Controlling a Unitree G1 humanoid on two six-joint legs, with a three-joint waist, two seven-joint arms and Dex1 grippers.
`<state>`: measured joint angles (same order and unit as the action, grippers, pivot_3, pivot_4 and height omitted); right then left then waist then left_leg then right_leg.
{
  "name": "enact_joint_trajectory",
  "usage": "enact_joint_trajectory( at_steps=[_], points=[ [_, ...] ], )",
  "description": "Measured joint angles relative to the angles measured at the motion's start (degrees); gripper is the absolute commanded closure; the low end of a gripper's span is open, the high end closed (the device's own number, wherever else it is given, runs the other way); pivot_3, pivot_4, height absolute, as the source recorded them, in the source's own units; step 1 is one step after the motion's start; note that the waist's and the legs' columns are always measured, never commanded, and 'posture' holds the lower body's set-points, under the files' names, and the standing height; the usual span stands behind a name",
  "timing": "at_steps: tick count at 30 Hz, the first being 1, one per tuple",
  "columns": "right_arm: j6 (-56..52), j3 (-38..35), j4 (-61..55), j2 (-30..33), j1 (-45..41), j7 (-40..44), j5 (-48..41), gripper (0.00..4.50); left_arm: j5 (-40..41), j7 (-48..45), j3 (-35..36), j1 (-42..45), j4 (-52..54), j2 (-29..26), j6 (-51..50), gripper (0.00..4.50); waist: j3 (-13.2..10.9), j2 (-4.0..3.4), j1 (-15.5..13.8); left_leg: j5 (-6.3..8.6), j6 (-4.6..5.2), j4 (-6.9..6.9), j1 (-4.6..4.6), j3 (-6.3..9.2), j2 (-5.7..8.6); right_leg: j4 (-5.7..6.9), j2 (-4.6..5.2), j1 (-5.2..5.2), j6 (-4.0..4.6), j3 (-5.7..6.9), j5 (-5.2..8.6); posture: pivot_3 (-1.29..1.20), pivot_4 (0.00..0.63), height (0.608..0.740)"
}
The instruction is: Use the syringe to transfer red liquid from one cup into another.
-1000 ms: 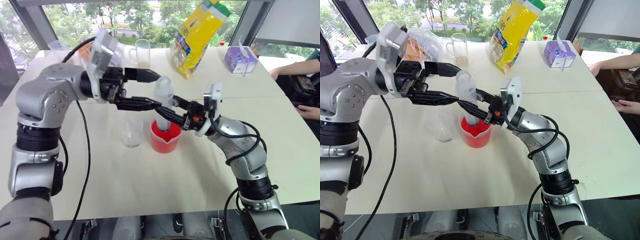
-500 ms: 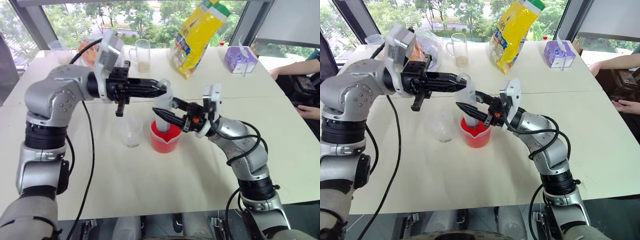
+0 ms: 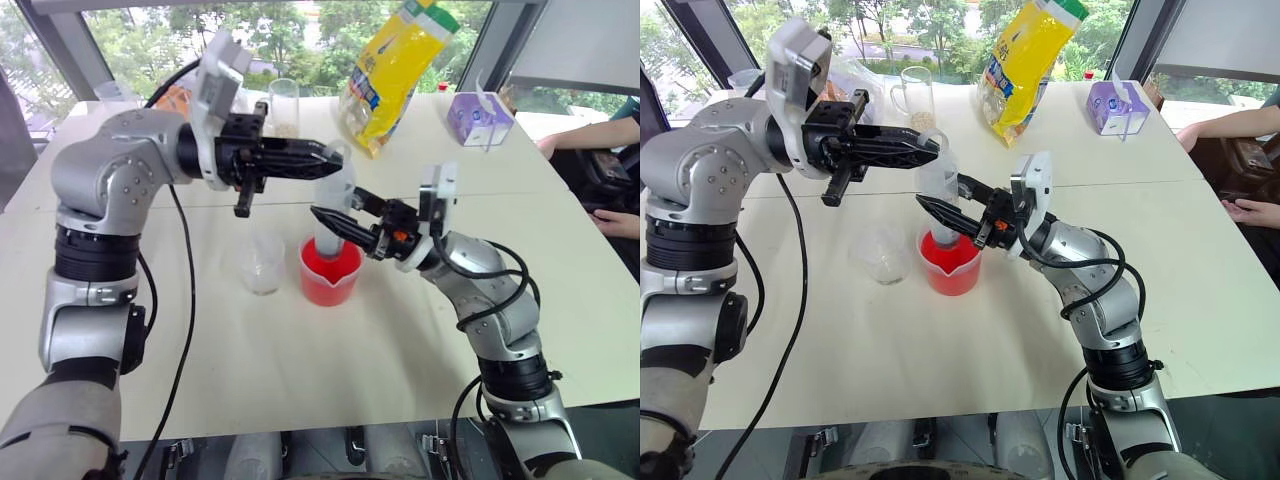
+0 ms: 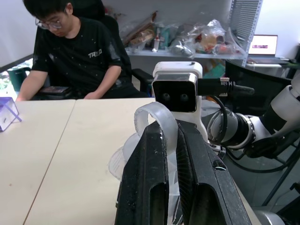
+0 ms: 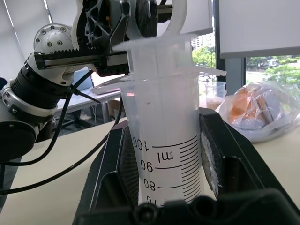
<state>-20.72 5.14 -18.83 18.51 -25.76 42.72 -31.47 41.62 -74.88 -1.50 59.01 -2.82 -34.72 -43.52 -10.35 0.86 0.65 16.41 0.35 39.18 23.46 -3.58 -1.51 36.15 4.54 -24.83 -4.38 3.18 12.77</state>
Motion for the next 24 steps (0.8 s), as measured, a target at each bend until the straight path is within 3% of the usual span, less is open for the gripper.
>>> enact_joint_trajectory(
  at_steps=[24],
  points=[
    [-0.4, 0.1, 0.5, 0.5, 0.8, 0.2, -0.2, 3.09, -0.4, -0.3, 0.0, 0.5, -1.0, 0.6, 1.5, 4.48, 0.0, 0.0, 0.0, 0.0, 0.0, 0.0, 0.0, 0.0, 0.0, 0.0, 0.0, 0.0, 0.0, 0.0, 0.0, 0.0, 0.15, 0.74]
  ],
)
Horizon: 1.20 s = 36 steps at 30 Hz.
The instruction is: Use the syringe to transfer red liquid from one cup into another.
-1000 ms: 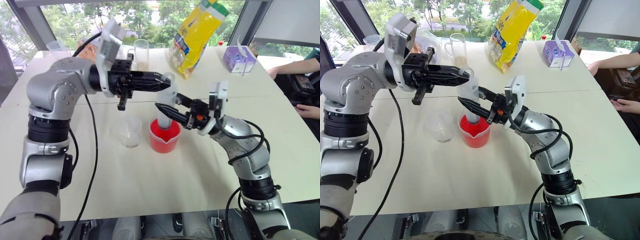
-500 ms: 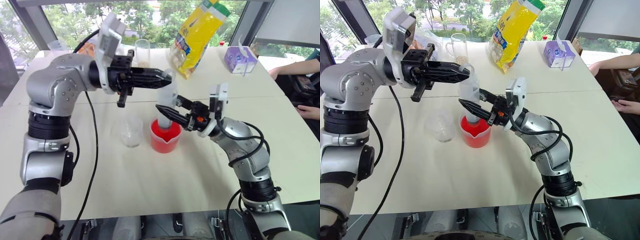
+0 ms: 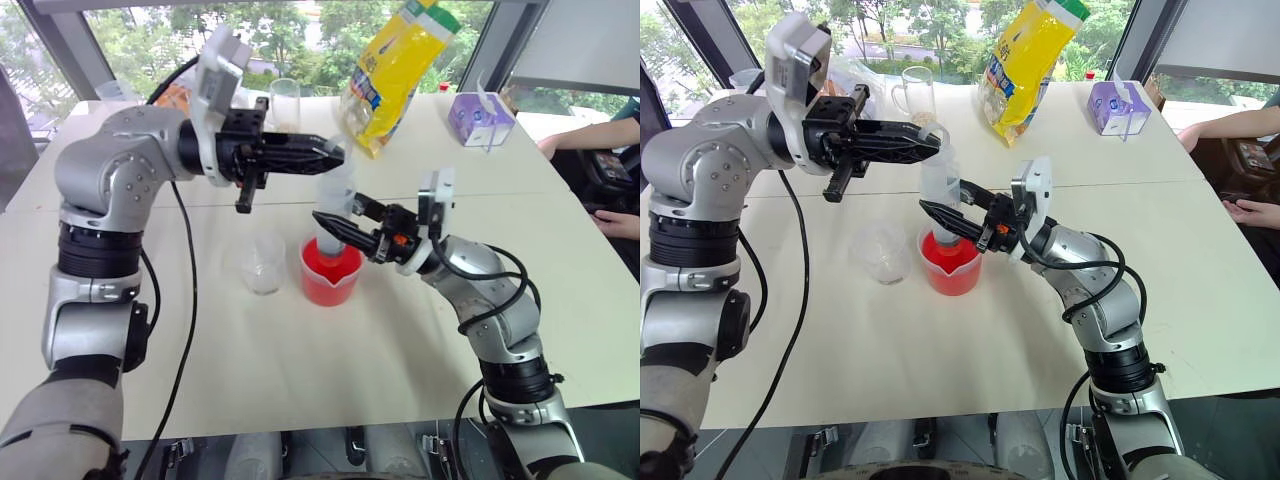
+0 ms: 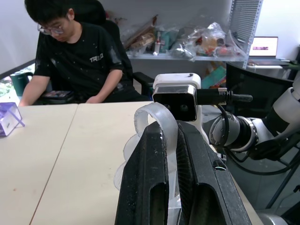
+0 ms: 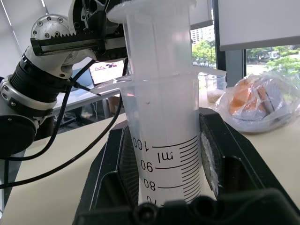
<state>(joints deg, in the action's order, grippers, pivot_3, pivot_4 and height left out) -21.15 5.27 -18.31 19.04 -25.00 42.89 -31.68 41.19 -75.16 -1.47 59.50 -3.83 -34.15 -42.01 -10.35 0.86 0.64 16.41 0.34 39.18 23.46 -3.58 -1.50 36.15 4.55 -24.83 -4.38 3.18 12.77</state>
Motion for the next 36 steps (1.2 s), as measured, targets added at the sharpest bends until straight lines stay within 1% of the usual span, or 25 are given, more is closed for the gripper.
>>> enact_joint_trajectory(
  at_steps=[6, 10, 11, 12, 14, 15, 16, 19, 21, 27, 31, 33, 36],
  points=[
    [-0.6, 0.0, 0.0, 0.2, -0.5, 0.0, 0.1, 3.09, 0.0, 0.1, 0.2, 0.0, 0.0, 0.0, 0.1, 4.48, 0.0, 0.0, 0.0, 0.0, 0.0, 0.0, 0.0, 0.0, 0.0, 0.0, 0.0, 0.0, 0.0, 0.0, 0.0, 0.0, 0.15, 0.74],
    [-2.3, -0.1, 0.0, 0.8, -1.8, 0.0, 0.0, 3.09, 0.0, 0.7, 0.6, -0.5, 0.7, -0.3, 0.1, 2.88, 0.0, 0.0, 0.0, 0.0, 0.0, 0.0, 0.0, 0.01, 0.0, 0.01, 0.0, 0.0, 0.0, 0.0, 0.0, 0.0, 0.15, 0.74],
    [-2.6, -0.3, 0.0, 0.9, -2.1, -0.1, 0.0, 3.09, 0.0, 1.0, 0.7, -0.7, 1.1, -0.5, 0.0, 2.34, 0.0, 0.0, 0.0, 0.0, 0.0, 0.0, 0.0, 0.01, 0.0, 0.01, 0.0, 0.0, 0.0, 0.0, 0.0, 0.0, 0.15, 0.74],
    [-3.2, -0.4, -0.1, 1.1, -2.4, -0.2, -0.1, 3.09, 0.0, 1.5, 0.8, -1.0, 1.3, -0.7, -0.3, 1.91, 0.0, 0.0, 0.0, 0.0, 0.0, 0.0, 0.0, 0.02, -0.01, 0.01, 0.0, 0.0, 0.0, 0.0, 0.0, 0.0, 0.15, 0.74],
    [-4.3, -0.1, -0.3, 1.2, -3.1, -0.2, -0.4, 3.09, 0.0, 2.2, 0.8, -1.9, 1.5, -0.8, -0.8, 0.77, 0.0, 0.0, 0.0, 0.0, 0.0, 0.0, 0.0, 0.01, -0.01, 0.01, 0.0, 0.0, 0.0, 0.0, 0.0, 0.0, 0.15, 0.74],
    [-4.7, -0.1, -0.5, 1.2, -3.5, -0.3, -0.7, 3.09, -0.1, 2.4, 0.7, -2.6, 1.7, -1.0, -1.0, 0.3, 0.0, 0.0, 0.1, 0.0, 0.0, 0.0, -0.01, 0.01, -0.01, 0.02, 0.0, 0.0, 0.0, 0.0, 0.0, 0.0, 0.15, 0.74],
    [-4.9, -0.2, -0.7, 1.2, -3.9, -0.3, -0.9, 3.09, -0.3, 2.6, 0.7, -3.1, 1.7, -1.3, -1.0, 0.05, 0.0, 0.0, 0.1, 0.0, 0.0, 0.0, -0.01, 0.02, -0.01, 0.02, 0.0, 0.0, 0.0, 0.0, 0.0, 0.0, 0.15, 0.74],
    [-5.6, -0.4, -1.1, 1.2, -4.7, -0.5, -1.2, 3.09, -0.8, 2.7, 0.7, -3.8, 2.0, -2.4, -0.9, 0.05, 0.0, 0.0, 0.0, 0.0, 0.0, 0.0, 0.0, 0.01, -0.01, 0.02, 0.0, 0.0, 0.0, 0.0, 0.0, 0.0, 0.15, 0.74],
    [-6.1, -0.8, -1.2, 1.2, -5.0, -0.6, -1.4, 3.09, -0.8, 2.5, 1.0, -4.7, 2.4, -4.1, -0.9, 0.05, 0.0, 0.0, 0.0, 0.0, 0.0, 0.0, 0.0, 0.0, -0.01, 0.02, 0.01, 0.0, 0.0, 0.0, 0.0, 0.0, 0.15, 0.74],
    [-6.6, -1.8, -1.2, 1.3, -7.2, -1.0, -2.3, 3.09, -0.5, 3.2, 5.5, -6.4, 2.6, -9.7, -1.2, 0.05, 0.0, -0.01, 0.1, 0.0, 0.0, 0.0, 0.0, 0.01, -0.04, 0.02, 0.0, -0.02, 0.0, 0.01, 0.0, 0.0, 0.15, 0.74],
    [-9.0, -3.5, -1.1, 1.2, -12.5, -1.5, -5.2, 3.09, 0.1, 4.4, 8.5, -7.2, 2.9, -12.2, -1.6, 0.05, 0.0, -0.02, 0.1, 0.0, -0.01, 0.0, 0.0, 0.0, -0.04, 0.03, 0.01, -0.02, 0.0, 0.01, 0.0, 0.0, 0.15, 0.74],
    [-10.6, -4.1, -0.3, 0.7, -16.7, -1.6, -7.4, 3.09, 0.7, 5.0, 9.9, -7.3, 3.0, -13.2, -2.3, 0.05, 0.0, -0.02, 0.1, -0.01, -0.01, 0.0, -0.01, 0.01, -0.04, 0.03, 0.02, -0.01, 0.0, 0.01, 0.0, 0.0, 0.15, 0.74],
    [-12.2, -4.5, 2.1, -2.1, -21.5, -1.6, -10.3, 3.09, 1.6, 6.4, 11.9, -7.3, 3.1, -14.3, -2.9, 0.05, 0.0, -0.02, 0.1, -0.01, -0.01, -0.01, -0.02, 0.01, -0.05, 0.04, 0.02, -0.01, 0.0, 0.01, 0.0, 0.0, 0.15, 0.74]
  ],
)
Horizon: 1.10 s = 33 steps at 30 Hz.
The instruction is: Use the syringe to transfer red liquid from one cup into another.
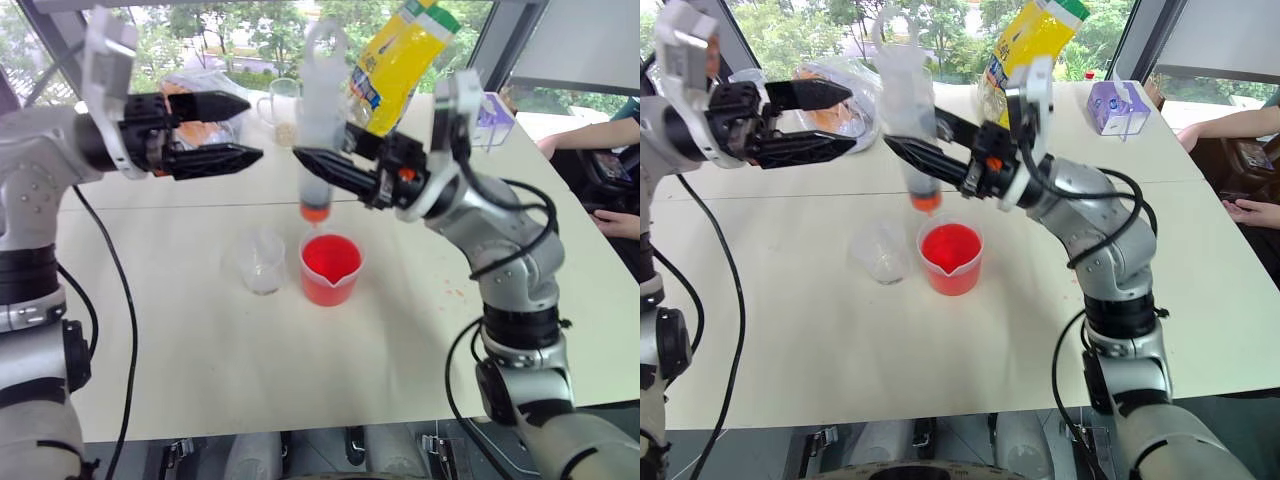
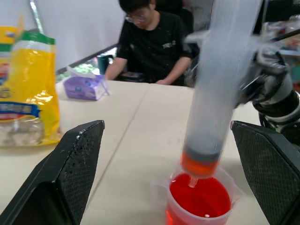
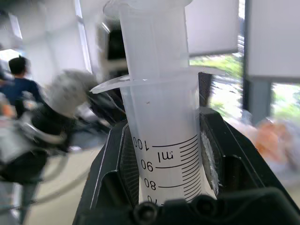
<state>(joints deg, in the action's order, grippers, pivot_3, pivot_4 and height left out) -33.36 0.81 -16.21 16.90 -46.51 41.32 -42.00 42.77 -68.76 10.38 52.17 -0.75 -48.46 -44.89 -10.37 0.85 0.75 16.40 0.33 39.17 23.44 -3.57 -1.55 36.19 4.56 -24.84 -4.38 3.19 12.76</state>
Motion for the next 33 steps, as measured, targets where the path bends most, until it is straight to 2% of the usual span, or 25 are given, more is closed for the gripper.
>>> enact_joint_trajectory(
  at_steps=[5, 13, 20, 27, 33],
  points=[
    [0.8, 2.2, 5.7, -4.8, -1.9, 1.2, 0.3, 3.09, 2.9, 2.5, 3.1, -0.1, 2.1, -1.9, -2.7, 0.05, 0.0, 0.0, 0.0, 0.0, 0.0, 0.0, 0.01, -0.01, 0.0, 0.0, 0.01, 0.0, 0.0, 0.0, 0.0, 0.0, 0.15, 0.74],
    [8.8, 8.6, 15.7, -10.8, 1.1, 6.5, 7.1, 3.09, 8.6, 4.5, 10.2, -4.7, 7.8, -9.5, -8.9, 0.05, 0.0, -0.01, 0.2, -0.02, -0.04, -0.02, 0.0, 0.0, -0.01, 0.02, 0.01, -0.01, 0.0, 0.0, 0.0, 0.0, 0.15, 0.74],
    [12.9, 11.2, 20.2, -12.9, 2.6, 9.4, 11.5, 3.09, 12.8, 7.3, 11.0, -5.2, 11.1, -8.5, -10.1, 0.05, 0.0, 0.02, 0.1, -0.12, -0.22, -0.01, -0.01, 0.01, 0.01, 0.02, 0.03, 0.01, 0.0, 0.0, 0.0, 0.0, 0.15, 0.74],
    [14.6, 11.3, 21.5, -13.7, 2.6, 9.8, 13.6, 3.09, 13.1, 9.1, 8.0, -6.6, 12.4, -5.5, -9.7, 0.05, 0.0, 0.01, 0.2, -0.16, -0.28, -0.02, -0.02, 0.02, 0.0, 0.04, 0.0, 0.01, 0.01, 0.0, 0.0, 0.0, 0.15, 0.74],
    [15.4, 11.3, 23.1, -14.1, 2.6, 10.0, 14.7, 3.09, 13.0, 9.2, 6.1, -7.1, 12.6, -5.2, -9.7, 0.05, 0.0, 0.01, 0.2, -0.16, -0.28, -0.02, -0.02, 0.02, 0.0, 0.04, 0.0, 0.0, 0.01, 0.0, 0.0, 0.0, 0.15, 0.74]
  ],
)
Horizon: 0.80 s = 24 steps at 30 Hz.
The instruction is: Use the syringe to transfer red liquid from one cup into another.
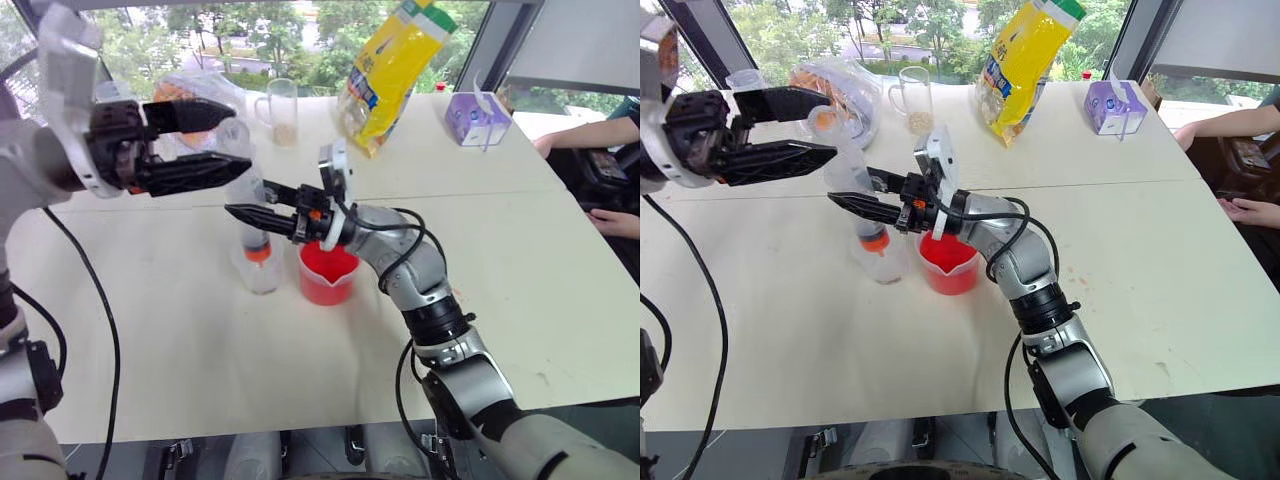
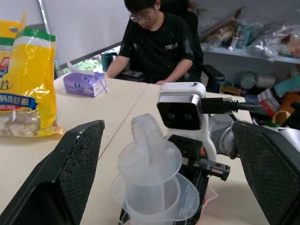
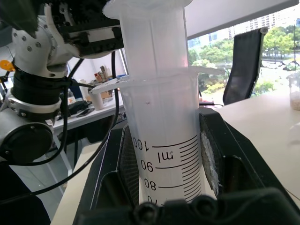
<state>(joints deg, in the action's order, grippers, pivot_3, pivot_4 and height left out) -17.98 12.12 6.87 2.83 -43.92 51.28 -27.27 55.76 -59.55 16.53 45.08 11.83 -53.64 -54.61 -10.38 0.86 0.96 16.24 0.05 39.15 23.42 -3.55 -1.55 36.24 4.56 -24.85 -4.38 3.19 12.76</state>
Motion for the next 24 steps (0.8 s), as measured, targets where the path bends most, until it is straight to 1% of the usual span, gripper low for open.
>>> enact_joint_trajectory(
  at_steps=[1, 2, 3, 4, 10, 11, 19, 24],
  points=[
    [0.1, 0.0, 0.2, 0.0, 0.0, 0.0, 0.1, 3.09, 0.0, 0.0, 0.0, 0.0, 0.1, 0.0, 0.0, 0.05, 0.0, 0.0, 0.0, 0.0, 0.0, 0.0, 0.0, 0.0, 0.0, 0.0, 0.0, 0.0, 0.0, 0.0, 0.0, 0.0, 0.15, 0.74],
    [0.3, 0.0, 0.2, 0.0, 0.0, 0.1, 0.1, 3.09, 0.1, 0.0, 0.0, 0.0, 0.2, 0.0, -0.1, 0.57, 0.0, 0.0, 0.0, 0.0, 0.0, 0.0, 0.0, 0.0, 0.0, 0.0, 0.0, 0.0, 0.0, 0.0, 0.0, 0.0, 0.15, 0.74],
    [0.5, 0.0, 0.3, 0.0, 0.0, 0.2, 0.2, 3.09, 0.3, 0.0, 0.0, 0.0, 0.3, -0.1, -0.1, 0.8, 0.0, 0.0, 0.0, 0.0, 0.0, 0.0, 0.0, 0.0, 0.0, 0.0, 0.0, 0.0, 0.0, 0.0, 0.0, 0.0, 0.15, 0.74],
    [0.7, 0.0, 0.4, -0.1, 0.0, 0.2, 0.2, 3.09, 0.6, -0.1, 0.0, 0.0, 0.4, -0.2, -0.2, 1.34, 0.0, 0.0, 0.0, 0.0, 0.0, 0.0, 0.0, 0.0, 0.0, 0.0, 0.0, 0.0, 0.0, 0.0, 0.0, 0.0, 0.15, 0.74],
    [2.7, -0.2, 1.5, -0.6, -0.2, 1.2, 1.3, 3.09, 0.9, 0.0, 0.1, -1.0, 0.2, -2.5, -0.8, 4.26, 0.0, 0.0, 0.0, 0.0, 0.0, -0.01, -0.01, 0.0, -0.01, 0.0, 0.0, 0.0, 0.0, 0.0, 0.0, 0.0, 0.15, 0.74],
    [3.0, -0.2, 1.9, -0.6, -0.3, 1.3, 1.4, 3.09, 0.9, -0.1, 0.1, -1.1, 0.1, -2.5, -0.8, 4.43, 0.0, 0.0, 0.0, 0.0, 0.0, -0.01, -0.01, 0.0, -0.01, 0.0, 0.0, 0.0, 0.0, 0.0, 0.0, 0.0, 0.15, 0.74],
    [4.3, -0.1, 4.7, -0.7, -1.4, 2.1, 2.4, 3.09, -0.1, -0.3, -0.2, -2.2, -0.2, -2.4, 0.5, 4.43, 0.0, 0.0, 0.0, 0.0, -0.01, -0.01, 0.0, 0.0, 0.0, -0.01, 0.01, 0.0, 0.0, 0.0, 0.0, 0.0, 0.15, 0.74],
    [4.5, -0.2, 5.9, -0.5, -1.9, 2.5, 3.4, 3.09, -1.7, -1.3, -1.1, -3.4, -0.8, -1.8, 3.4, 4.43, 0.0, -0.01, 0.0, 0.0, -0.01, -0.01, 0.0, -0.01, 0.0, -0.01, 0.01, 0.0, 0.0, 0.0, 0.0, 0.0, 0.15, 0.74]
  ],
)
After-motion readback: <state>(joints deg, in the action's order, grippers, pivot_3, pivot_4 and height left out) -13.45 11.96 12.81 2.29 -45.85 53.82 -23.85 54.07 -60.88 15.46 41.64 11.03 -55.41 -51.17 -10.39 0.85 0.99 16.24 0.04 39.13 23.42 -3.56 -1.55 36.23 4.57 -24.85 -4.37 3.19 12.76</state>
